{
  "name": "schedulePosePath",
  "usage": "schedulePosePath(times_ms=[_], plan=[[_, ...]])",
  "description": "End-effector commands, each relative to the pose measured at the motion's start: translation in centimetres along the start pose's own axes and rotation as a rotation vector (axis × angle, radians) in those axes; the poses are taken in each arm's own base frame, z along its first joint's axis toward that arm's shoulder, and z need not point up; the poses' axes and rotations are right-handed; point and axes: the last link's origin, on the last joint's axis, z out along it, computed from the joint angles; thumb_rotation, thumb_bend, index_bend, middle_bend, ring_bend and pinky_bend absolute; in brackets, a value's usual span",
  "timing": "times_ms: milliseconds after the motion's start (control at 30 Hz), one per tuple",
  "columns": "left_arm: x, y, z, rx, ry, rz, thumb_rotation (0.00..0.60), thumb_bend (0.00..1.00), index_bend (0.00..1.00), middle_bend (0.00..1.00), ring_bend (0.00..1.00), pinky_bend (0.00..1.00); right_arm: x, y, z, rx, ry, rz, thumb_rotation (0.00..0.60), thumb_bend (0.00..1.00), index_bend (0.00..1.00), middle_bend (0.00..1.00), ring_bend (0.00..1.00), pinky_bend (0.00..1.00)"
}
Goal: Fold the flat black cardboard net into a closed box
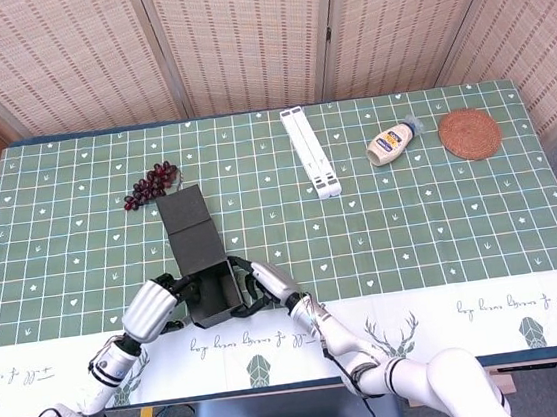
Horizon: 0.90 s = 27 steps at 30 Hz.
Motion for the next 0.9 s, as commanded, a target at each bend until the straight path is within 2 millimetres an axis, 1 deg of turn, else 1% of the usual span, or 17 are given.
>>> schedulePosePath(times_ms=[33,400,533,733,900], plan=[[-0.1,0.2,0.3,-0.011,-0.01,-0.004,0.6,0.12,0.55,0.41,0.66,0.53,0.0,0.0,0.0,0.001,-0.002,-0.002,0.6,0.18,0.16,0.35,0.74,1.0],[-0.4,0.7,1.4,-0.046,-0.037,0.02,0.6,0.12,0.62,0.5,0.66,0.53,-0.3,-0.1,-0.2,0.005,-0.014,0.004,0.6,0.18,0.16,0.35,0.74,1.0],[-0.6,1.0,1.6,-0.057,-0.051,0.018,0.6,0.12,0.62,0.51,0.66,0.53,-0.3,-0.2,-0.2,0.008,-0.014,0.006,0.6,0.18,0.16,0.35,0.74,1.0],[-0.8,1.5,2.1,-0.06,-0.069,-0.005,0.6,0.12,0.59,0.51,0.66,0.53,-0.3,-0.2,-0.3,0.014,-0.016,0.006,0.6,0.18,0.16,0.35,0.74,1.0],[-0.6,1.7,2.4,-0.065,-0.058,-0.002,0.6,0.12,0.62,0.51,0.66,0.53,-0.4,-0.2,-0.5,0.016,-0.019,0.008,0.6,0.18,0.16,0.35,0.74,1.0]])
